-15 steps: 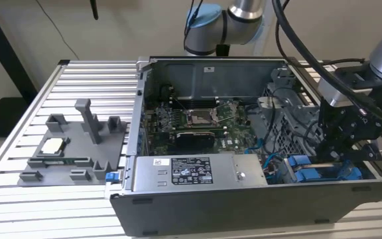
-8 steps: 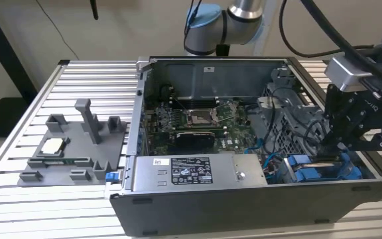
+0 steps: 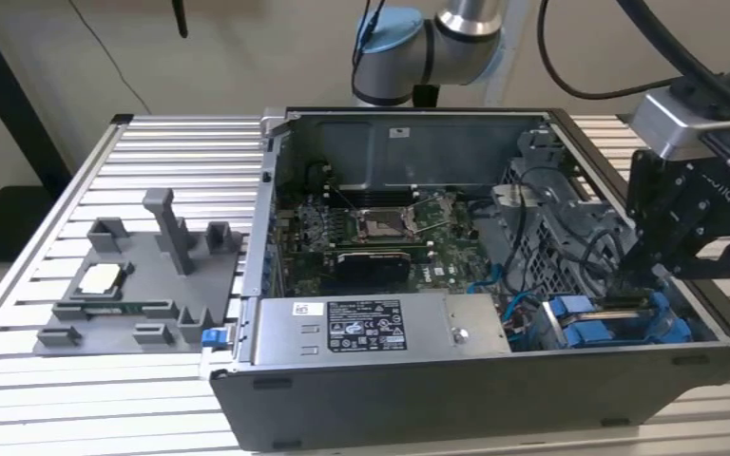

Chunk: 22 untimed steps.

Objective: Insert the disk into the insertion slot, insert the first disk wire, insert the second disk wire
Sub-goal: 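Insert the second disk wire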

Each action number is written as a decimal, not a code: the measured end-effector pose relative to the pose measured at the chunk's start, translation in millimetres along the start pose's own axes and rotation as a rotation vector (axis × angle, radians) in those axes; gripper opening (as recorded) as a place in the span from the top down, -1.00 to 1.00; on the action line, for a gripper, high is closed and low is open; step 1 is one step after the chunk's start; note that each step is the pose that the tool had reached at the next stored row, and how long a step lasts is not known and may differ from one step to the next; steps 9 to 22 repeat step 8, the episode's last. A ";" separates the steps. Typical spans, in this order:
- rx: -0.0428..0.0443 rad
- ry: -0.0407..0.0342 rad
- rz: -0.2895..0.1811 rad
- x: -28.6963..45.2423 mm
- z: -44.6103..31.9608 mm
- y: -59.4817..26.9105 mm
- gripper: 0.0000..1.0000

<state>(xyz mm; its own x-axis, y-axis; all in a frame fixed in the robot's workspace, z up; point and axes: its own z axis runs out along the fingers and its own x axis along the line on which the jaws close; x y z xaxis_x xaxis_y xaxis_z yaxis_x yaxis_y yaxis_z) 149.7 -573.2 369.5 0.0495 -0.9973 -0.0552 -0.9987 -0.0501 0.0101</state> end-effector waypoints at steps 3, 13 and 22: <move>0.0000 -0.0001 0.000 -0.1 -2.0 0.0 0.52; 0.0000 0.0001 0.000 -0.1 -2.6 0.0 0.52; 0.0000 0.0001 0.000 -0.1 -2.6 0.0 0.52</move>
